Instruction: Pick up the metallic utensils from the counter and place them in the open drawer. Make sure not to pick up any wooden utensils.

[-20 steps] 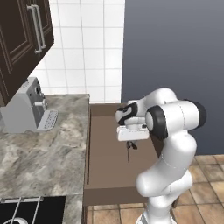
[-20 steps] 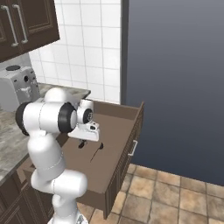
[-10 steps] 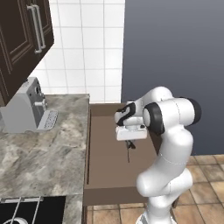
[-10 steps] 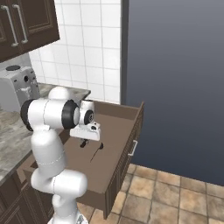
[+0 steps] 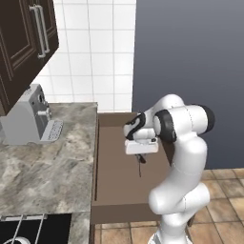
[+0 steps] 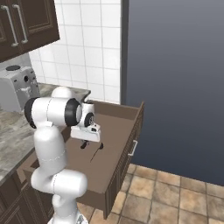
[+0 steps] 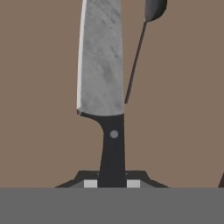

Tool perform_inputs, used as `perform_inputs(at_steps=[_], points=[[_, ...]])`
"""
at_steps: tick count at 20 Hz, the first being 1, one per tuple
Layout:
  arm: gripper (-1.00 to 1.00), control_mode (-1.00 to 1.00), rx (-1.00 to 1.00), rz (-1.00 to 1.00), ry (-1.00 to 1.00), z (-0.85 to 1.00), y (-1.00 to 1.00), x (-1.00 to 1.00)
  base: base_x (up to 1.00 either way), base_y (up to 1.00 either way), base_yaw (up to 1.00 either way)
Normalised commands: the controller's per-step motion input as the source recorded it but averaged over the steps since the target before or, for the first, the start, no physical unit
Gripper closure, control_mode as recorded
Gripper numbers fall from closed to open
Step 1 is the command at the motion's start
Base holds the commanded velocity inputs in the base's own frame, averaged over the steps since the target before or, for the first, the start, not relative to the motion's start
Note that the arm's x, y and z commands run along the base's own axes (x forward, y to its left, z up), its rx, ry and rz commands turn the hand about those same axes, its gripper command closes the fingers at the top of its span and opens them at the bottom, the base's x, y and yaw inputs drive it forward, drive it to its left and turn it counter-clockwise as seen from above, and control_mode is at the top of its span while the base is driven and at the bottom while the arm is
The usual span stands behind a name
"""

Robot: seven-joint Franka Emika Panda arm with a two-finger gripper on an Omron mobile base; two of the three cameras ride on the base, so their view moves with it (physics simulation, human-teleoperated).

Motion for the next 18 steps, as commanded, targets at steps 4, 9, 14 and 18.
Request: perform_inputs(at_steps=[4,9,14,18], points=[[1.00,-1.00,0.00,-0.04,0.05,-0.54,0.18,0.01,0.00,0.00,0.00],[1.00,-1.00,-0.01,-0.06,0.02,-0.41,0.07,0.17,0.00,0.00,0.00],[1.00,-1.00,-0.01,-0.06,0.01,-0.42,0.00,0.22,0.00,0.00,0.00],[1.00,-1.00,-0.02,-0.06,0.03,-0.47,0.00,0.22,0.00,0.00,0.00]])
